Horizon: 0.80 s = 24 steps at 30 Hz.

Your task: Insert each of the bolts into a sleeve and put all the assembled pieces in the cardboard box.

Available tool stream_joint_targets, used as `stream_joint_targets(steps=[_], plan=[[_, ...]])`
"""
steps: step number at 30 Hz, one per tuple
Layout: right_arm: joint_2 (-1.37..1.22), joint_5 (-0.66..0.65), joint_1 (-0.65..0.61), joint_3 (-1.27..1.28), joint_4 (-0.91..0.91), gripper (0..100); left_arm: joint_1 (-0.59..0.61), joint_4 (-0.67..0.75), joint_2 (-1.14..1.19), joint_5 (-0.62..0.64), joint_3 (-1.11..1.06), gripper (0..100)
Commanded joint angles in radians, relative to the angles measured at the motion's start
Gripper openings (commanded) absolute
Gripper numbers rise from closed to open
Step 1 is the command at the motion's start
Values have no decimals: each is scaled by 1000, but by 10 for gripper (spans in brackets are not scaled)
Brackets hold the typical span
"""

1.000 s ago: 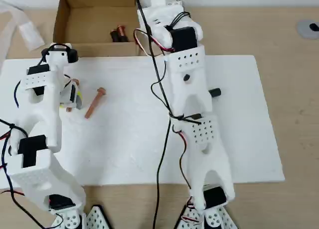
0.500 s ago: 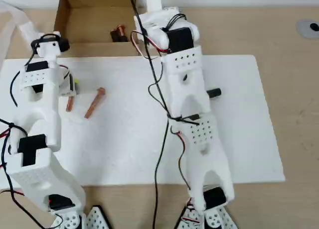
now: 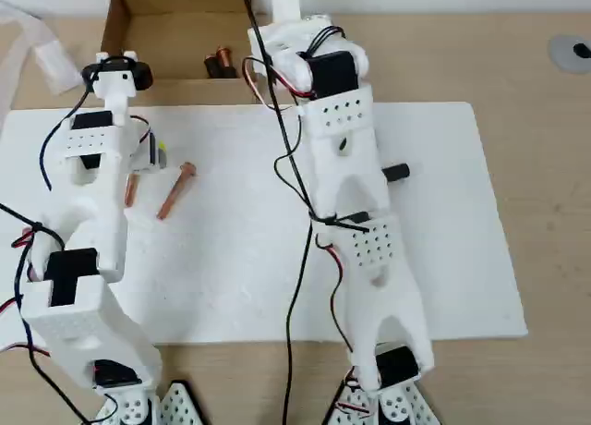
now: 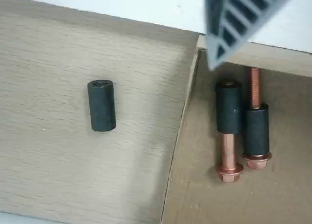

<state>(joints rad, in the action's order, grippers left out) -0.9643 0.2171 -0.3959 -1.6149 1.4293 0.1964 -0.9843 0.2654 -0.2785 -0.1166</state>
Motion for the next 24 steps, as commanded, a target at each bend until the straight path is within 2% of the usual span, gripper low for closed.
stream_joint_targets(steps=[1,11,17,19,22,24], plan=[[62,11,-12,-51,3,361,-3,15,12,11,26,174],[59,12,-13,-51,3,361,69,15,108,11,91,174],[59,11,-15,-51,3,361,37,11,185,6,124,174],[59,11,-15,-51,3,361,29,6,203,6,143,141],[59,9,-13,-51,3,361,28,-26,226,6,187,9],[59,9,-13,-51,3,361,31,-58,237,6,210,16]])
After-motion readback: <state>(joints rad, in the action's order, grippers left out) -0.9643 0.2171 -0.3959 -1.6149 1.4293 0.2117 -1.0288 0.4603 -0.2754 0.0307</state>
